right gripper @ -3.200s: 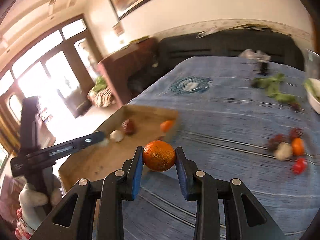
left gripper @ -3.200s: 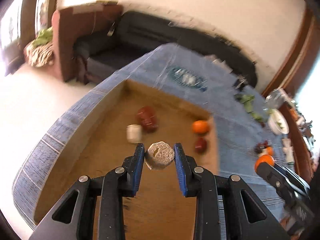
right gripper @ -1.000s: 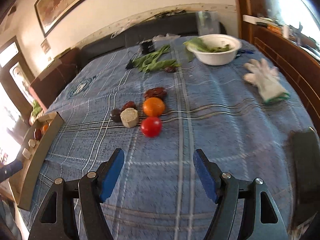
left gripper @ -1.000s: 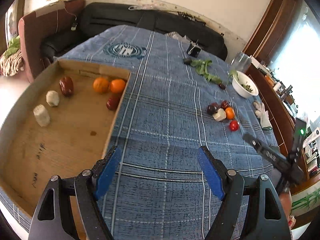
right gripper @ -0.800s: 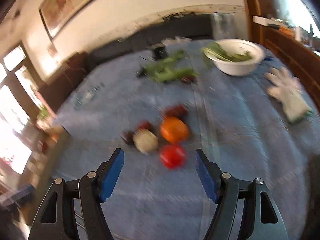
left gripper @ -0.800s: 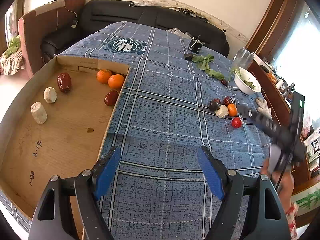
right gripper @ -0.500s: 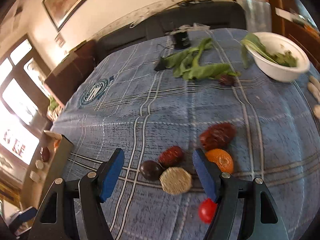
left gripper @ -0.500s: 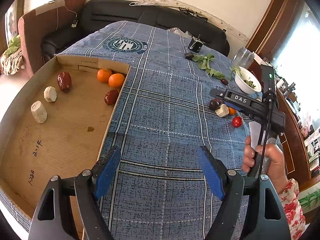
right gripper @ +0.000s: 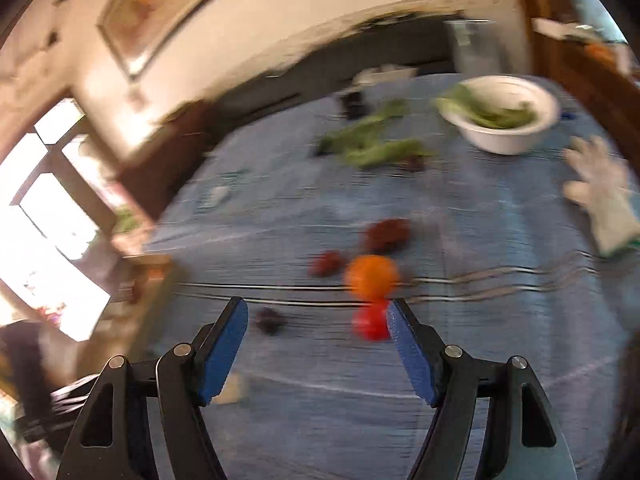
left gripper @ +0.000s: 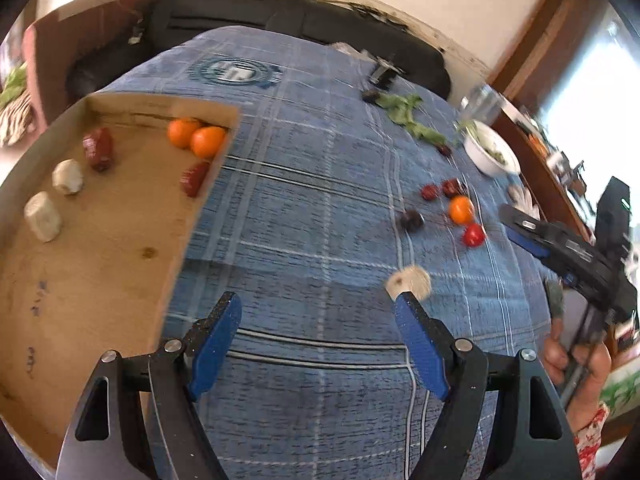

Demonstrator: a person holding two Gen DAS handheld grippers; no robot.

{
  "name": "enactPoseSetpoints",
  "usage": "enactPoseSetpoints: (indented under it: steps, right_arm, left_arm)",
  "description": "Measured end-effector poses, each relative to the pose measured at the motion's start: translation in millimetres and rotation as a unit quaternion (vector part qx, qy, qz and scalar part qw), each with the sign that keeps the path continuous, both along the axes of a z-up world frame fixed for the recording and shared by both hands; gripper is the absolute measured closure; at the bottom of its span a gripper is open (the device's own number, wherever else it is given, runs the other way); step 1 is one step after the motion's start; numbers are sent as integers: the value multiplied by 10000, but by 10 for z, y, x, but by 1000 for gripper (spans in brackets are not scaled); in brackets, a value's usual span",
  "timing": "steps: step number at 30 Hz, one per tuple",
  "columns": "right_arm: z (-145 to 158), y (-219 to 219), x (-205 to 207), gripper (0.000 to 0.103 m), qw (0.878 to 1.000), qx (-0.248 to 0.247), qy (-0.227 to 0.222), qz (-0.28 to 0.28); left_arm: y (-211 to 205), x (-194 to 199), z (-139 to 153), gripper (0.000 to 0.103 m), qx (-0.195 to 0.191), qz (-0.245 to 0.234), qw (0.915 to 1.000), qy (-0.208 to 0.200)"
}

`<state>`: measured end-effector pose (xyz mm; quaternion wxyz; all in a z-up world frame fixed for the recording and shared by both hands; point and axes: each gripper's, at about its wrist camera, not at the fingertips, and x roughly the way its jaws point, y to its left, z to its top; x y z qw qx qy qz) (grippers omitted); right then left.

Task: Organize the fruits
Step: 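Move both open tools back toward the remaining fruit on the tablecloth, then grasp the round beige mushroom with the left tool while the right tool grasps the red tomato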

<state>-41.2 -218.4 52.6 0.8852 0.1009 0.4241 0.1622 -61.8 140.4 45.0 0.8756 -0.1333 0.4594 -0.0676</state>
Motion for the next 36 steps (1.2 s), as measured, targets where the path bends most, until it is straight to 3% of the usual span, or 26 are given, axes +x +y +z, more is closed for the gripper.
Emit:
enactPoseSetpoints:
  steps: [2, 4, 11, 15, 20, 21, 22, 24, 31, 36]
  right_arm:
    - [-157, 51, 68, 30, 9990, -386, 121, -202]
    - [-249, 96, 149, 41, 9983, -495, 191, -242]
    - [-342, 170, 152, 42, 9962, -852, 37, -152]
    - [-340, 185, 185, 50, 9957, -921, 18, -107]
    - [-348, 227, 195, 54, 9944, -1049, 1, -113]
    - [-348, 235, 187, 60, 9939, -1092, -4, -137]
    - [-349, 241, 183, 65, 9931, -1162, -16, -173]
    - [-350, 245, 171, 70, 9926, -1198, -33, -177]
    - [-281, 180, 67, 70, 9949, -942, -299, -177]
    - [-198, 202, -46, 70, 9974, -595, -399, -86]
  left_arm:
    - [-150, -3, -30, 25, 155, -238, 9996, -49]
    - [-301, -6, -55, 25, 281, -483, 9984, -91]
    - [-692, 150, -140, 40, 517, -1012, 9932, -252]
    - [-879, 314, -228, 53, 715, -1127, 9909, -167]
    - [-944, 379, -296, 55, 814, -1109, 9903, -192]
    - [-951, 375, -302, 56, 838, -1103, 9901, -208]
    - [-955, 367, -306, 66, 907, -1077, 9897, -243]
    - [-957, 348, -310, 68, 1006, -1060, 9888, -311]
    - [-801, 191, -185, 68, 715, -910, 9924, -412]
    - [-448, -35, 97, 68, 539, -591, 9945, -680]
